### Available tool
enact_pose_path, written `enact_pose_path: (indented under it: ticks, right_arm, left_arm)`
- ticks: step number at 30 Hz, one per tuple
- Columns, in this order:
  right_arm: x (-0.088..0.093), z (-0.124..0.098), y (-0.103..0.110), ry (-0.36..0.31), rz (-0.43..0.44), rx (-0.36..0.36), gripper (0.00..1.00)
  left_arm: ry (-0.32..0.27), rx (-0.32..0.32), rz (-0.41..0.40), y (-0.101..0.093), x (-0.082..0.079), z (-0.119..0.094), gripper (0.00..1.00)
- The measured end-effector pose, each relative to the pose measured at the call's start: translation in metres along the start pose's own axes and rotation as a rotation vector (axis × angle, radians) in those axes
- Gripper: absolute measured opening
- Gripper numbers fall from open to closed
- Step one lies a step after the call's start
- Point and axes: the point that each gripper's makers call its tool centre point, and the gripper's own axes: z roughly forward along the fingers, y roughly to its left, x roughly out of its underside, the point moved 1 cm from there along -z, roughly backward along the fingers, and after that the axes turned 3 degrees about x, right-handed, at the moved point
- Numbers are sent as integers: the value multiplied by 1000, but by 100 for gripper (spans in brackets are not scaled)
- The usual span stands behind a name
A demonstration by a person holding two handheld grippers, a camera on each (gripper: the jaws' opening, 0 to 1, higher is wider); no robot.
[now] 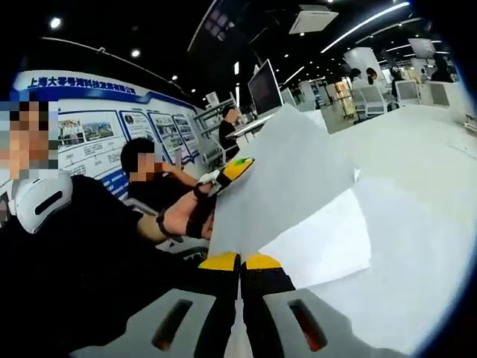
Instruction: Organize the stack of printing papers by aligning and flattening the scattered papers on the table
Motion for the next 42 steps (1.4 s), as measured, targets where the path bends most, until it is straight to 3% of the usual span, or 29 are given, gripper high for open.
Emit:
enact_pose_path:
  ticks: [18,28,42]
  right_arm:
    - [3,1,-10,-1,-14,42,0]
    - [3,2,-10,-15,-40,78,2]
    - [-8,-6,-11,-133,-49,120,13]
  left_arm:
    - [0,-3,0,0,0,0,17]
    - [1,-16,22,2,1,0,6]
    - [2,-9,22,1,1,0,6]
